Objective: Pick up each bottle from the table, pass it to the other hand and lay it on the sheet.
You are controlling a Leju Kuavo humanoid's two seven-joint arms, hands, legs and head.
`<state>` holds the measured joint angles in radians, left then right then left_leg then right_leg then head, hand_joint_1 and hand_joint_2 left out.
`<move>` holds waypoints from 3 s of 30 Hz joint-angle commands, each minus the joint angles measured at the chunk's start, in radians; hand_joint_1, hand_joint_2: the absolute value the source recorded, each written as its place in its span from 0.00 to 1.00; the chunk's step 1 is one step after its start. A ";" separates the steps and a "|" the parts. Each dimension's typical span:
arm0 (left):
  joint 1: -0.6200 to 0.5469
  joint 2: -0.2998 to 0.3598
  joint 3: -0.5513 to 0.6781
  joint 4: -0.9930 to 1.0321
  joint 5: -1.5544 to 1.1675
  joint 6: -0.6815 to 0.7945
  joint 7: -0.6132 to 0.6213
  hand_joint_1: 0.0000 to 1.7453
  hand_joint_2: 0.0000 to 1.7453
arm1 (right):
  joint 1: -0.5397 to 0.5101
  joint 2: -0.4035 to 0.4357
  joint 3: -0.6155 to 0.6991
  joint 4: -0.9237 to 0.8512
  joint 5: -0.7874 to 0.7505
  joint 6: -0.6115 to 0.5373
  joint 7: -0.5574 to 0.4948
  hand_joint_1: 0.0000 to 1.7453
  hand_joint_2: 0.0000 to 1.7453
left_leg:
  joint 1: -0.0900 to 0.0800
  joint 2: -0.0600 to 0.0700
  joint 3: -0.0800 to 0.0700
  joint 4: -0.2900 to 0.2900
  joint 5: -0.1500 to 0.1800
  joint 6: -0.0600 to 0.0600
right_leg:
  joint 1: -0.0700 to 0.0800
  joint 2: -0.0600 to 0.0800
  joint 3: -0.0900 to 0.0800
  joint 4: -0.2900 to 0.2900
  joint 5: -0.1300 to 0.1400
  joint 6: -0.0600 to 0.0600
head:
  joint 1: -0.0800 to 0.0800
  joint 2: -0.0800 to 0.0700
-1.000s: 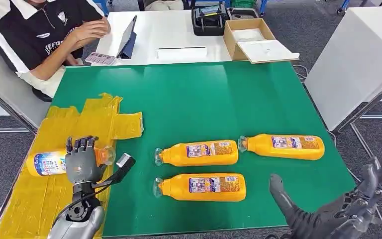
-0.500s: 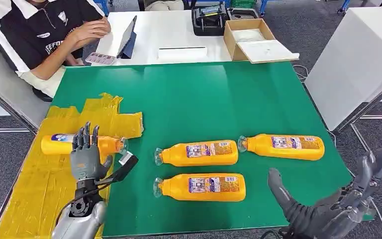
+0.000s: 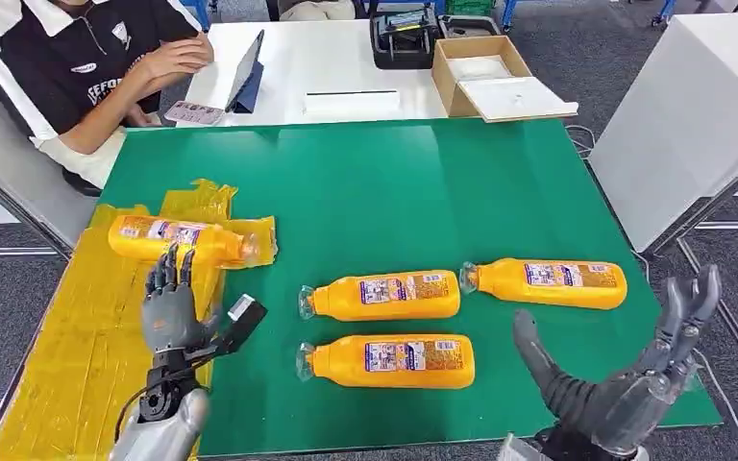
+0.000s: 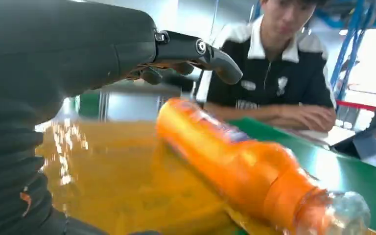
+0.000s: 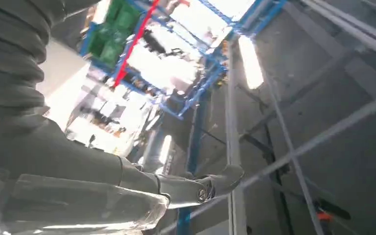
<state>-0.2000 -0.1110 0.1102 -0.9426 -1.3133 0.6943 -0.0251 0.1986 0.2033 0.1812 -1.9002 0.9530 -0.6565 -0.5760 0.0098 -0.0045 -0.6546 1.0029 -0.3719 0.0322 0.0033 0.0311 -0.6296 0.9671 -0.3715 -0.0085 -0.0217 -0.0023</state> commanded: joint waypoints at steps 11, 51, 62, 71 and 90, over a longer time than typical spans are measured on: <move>0.277 -0.001 -0.098 -0.575 0.874 -0.352 -0.393 0.00 1.00 | -0.294 -0.335 0.029 0.370 0.291 0.456 0.448 0.00 0.00 | -0.003 0.004 0.004 0.001 -0.004 0.001 | -0.003 0.000 0.005 0.001 -0.002 0.002 | 0.000 0.000; 0.214 0.060 -0.268 -0.508 1.060 -0.339 -0.477 0.00 1.00 | -0.695 -0.619 0.267 1.090 -0.138 0.794 0.509 0.00 1.00 | -0.002 -0.001 0.001 0.000 0.001 0.003 | -0.002 -0.004 0.003 0.001 0.000 0.001 | 0.000 0.000; 0.205 0.044 -0.251 -0.491 1.052 -0.344 -0.473 0.00 1.00 | -0.675 -0.612 0.271 1.070 -0.095 0.746 0.573 0.00 1.00 | -0.002 -0.001 0.001 0.001 0.001 0.002 | -0.002 -0.004 0.003 0.001 -0.001 0.001 | 0.000 0.000; 0.111 0.016 -0.252 -0.397 1.037 -0.365 -0.455 0.00 1.00 | -0.811 -0.583 0.338 1.283 0.030 0.699 0.601 0.00 1.00 | -0.002 0.000 0.001 0.000 0.002 0.003 | -0.003 -0.004 0.003 0.001 0.001 0.001 | 0.000 0.000; -0.020 0.029 -0.215 -0.210 1.110 -0.364 -0.475 0.00 1.00 | -0.909 -0.418 0.291 1.577 0.139 0.784 0.643 0.00 1.00 | -0.001 0.000 0.001 0.000 0.005 0.002 | -0.001 -0.003 0.002 0.000 0.003 0.000 | 0.000 0.000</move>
<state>-0.1244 -0.0828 -0.1156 -1.3210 -0.2197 0.3307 -0.4902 -0.6335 -0.2918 0.4944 -0.5092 1.1166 -0.0129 0.0851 0.0101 -0.0048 -0.6565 1.0033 -0.3658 0.0360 0.0036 0.0289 -0.6300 0.9675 -0.3672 -0.0090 -0.0221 -0.0023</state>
